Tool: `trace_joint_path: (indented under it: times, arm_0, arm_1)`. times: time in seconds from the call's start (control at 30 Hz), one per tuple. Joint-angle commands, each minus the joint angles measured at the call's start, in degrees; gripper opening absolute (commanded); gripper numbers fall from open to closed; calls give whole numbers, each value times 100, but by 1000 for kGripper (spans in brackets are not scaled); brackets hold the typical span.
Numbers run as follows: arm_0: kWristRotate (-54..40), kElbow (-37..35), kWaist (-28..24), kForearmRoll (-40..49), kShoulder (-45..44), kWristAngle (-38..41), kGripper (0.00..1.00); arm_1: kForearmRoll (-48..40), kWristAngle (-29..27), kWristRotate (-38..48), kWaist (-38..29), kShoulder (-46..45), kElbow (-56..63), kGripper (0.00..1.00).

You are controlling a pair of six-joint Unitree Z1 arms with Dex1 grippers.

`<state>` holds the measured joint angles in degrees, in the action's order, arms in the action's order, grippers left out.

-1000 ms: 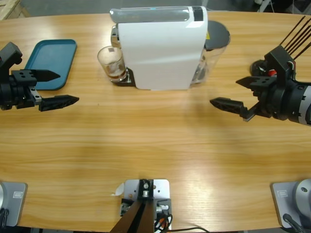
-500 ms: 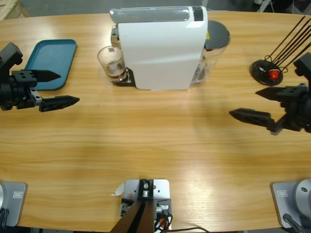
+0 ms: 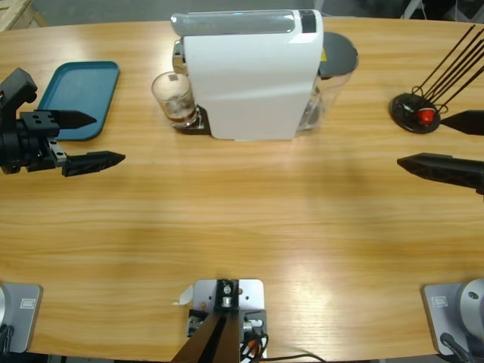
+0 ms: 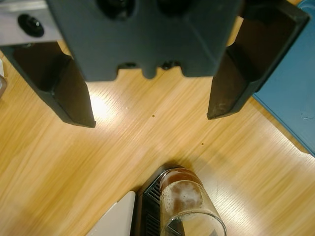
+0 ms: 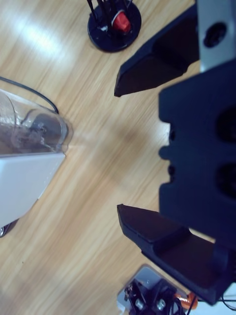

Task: Pour coffee

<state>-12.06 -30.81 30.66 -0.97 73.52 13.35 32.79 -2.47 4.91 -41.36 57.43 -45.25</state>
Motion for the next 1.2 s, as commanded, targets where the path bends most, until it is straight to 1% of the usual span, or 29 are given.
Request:
trace_joint_path:
  times: [0.03, 0.17, 0.37, 0.47, 0.53, 0.77, 0.97, 1.2]
  arm_0:
    - [32, 143, 54, -51, 205, 92, 991]
    - [19, -22, 19, -88, 479, 264, 991]
    - [32, -540, -236, -258, 1242, 229, 991]
    - [9, -575, -408, -522, 1253, 229, 991]
    - [-183, -574, -454, -643, 1253, 247, 991]
    - [-714, -591, -491, -1144, 1588, 262, 991]
    - [-970, -739, -609, -1264, 1940, 814, 991]
    - [-1000, -902, -704, -1389, 2279, 1013, 991]
  arm_1:
    - [-18, -31, -176, 75, 91, 57, 1000]
    - [-90, 18, -174, 75, -317, 187, 1000]
    - [-106, 17, -166, 75, -250, 173, 1000]
    - [-108, -4, -157, 75, -113, 141, 1000]
    - [-160, -3, -162, 75, -48, 162, 1000]
    - [-424, -108, -174, 75, 156, 326, 1000]
    - [-449, -192, -174, 75, 128, 350, 1000]
    - [-491, -296, -174, 75, 249, 359, 1000]
